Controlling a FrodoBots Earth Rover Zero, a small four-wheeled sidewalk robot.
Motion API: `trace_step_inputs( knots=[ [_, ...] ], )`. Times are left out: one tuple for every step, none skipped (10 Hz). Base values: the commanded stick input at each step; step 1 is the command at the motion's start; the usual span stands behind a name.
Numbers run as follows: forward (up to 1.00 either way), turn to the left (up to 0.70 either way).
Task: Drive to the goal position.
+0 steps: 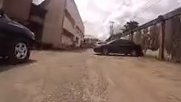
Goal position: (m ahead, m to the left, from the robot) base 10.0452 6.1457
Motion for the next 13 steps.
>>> trace_step_inputs(
  knots=[
    [0.5, 0.0],
    [0.5, 0.0],
    [0.5, 0.0],
    [0.5, 0.0],
    [0.5, 0.0],
    [0.5, 0.0],
    [0.5, 0.0],
    [0.5, 0.0],
    [0.5, 0.0],
    [0.5, 0.0],
    [0.5, 0.0],
    [0.5, 0.13],
    [0.5, 0.41]
  ],
)
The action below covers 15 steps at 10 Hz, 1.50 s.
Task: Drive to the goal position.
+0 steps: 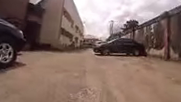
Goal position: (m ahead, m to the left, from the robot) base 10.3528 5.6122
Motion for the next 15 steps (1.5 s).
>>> trace_step_inputs(
  knots=[
    [0.5, 0.5],
    [0.5, 0.5],
    [0.5, 0.26],
    [0.5, 0.0],
    [0.5, 0.0],
    [0.5, 0.0],
    [0.5, 0.0],
    [0.5, 0.0],
    [0.5, 0.0],
    [0.5, 0.0],
    [0.5, 0.0],
    [0.5, 0.5],
    [0.5, 0.5],
    [0.5, 0.31],
    [0.5, 0.06]
  ],
)
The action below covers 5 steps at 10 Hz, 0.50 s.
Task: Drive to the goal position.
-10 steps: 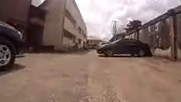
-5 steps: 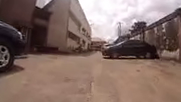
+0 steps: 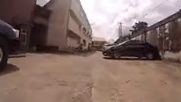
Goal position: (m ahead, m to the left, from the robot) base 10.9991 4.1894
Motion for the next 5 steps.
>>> trace_step_inputs(
  knots=[
    [0.5, 0.0],
    [0.5, 0.0],
    [0.5, 0.0],
    [0.5, 0.0],
    [0.5, 0.0]
  ],
)
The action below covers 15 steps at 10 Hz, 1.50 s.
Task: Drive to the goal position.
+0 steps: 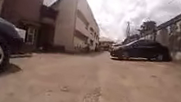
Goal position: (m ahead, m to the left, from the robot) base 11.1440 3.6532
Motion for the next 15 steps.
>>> trace_step_inputs(
  knots=[
    [0.5, 0.0],
    [0.5, 0.0],
    [0.5, 0.0],
    [0.5, 0.0],
    [0.5, 0.0],
    [0.5, 0.0],
    [0.5, 0.0],
    [0.5, 0.0],
    [0.5, 0.0],
    [0.5, 0.0],
    [0.5, -0.02],
    [0.5, -0.5],
    [0.5, -0.5],
    [0.5, -0.37],
    [0.5, -0.09]
  ],
)
